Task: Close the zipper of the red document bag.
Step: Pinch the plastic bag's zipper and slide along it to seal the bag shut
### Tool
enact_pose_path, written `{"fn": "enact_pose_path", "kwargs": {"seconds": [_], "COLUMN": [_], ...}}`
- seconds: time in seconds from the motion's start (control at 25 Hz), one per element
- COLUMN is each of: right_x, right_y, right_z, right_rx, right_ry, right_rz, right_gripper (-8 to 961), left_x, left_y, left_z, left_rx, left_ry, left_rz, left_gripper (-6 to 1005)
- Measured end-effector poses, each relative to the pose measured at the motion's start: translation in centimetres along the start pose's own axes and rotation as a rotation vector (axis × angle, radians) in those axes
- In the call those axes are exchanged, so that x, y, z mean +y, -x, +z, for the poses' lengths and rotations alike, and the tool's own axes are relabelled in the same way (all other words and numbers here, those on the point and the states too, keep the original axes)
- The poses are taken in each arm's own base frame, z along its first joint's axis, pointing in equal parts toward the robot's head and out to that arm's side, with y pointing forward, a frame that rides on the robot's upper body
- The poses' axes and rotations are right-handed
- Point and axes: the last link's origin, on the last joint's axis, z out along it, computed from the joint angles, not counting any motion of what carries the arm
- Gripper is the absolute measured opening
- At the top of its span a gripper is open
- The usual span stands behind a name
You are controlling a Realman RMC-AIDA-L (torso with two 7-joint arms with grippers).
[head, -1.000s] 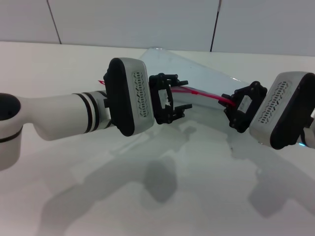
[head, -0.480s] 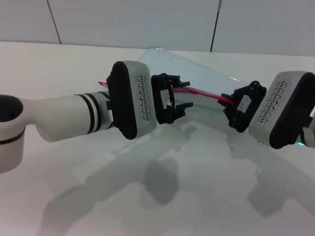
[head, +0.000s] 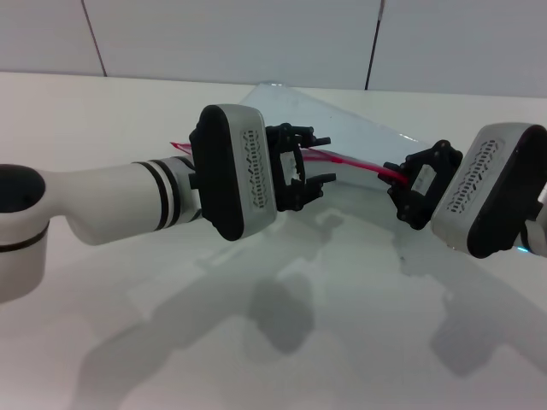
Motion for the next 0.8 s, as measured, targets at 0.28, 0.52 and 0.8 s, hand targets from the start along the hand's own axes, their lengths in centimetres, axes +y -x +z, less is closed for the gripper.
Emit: {"fn": "enact_pose_path", "kwargs": {"seconds": [0.28,0.52,0.8], "right_x": [-0.03,-0.04,-0.05], "right_y": [0.06,0.09,0.12], "right_z": [0.02,0.03,0.04], "right_rx": [-0.001,-0.002,-0.002], "right_ry": [0.0,0.0,0.0], "right_rz": [-0.001,-0.001,-0.002], "right_gripper": [49,49,49], "left_x": [-0.12,-0.11,0.01], "left_y": [-0.3,-0.46,-0.24], "left_z": [0.05,0.06,0.0], "left_rx": [0.016,0.028,0.025], "left_ry": [-0.014,-0.025,-0.021], "left_rz": [-0.001,0.002,0.0], "left_gripper": [465,466,463]}}
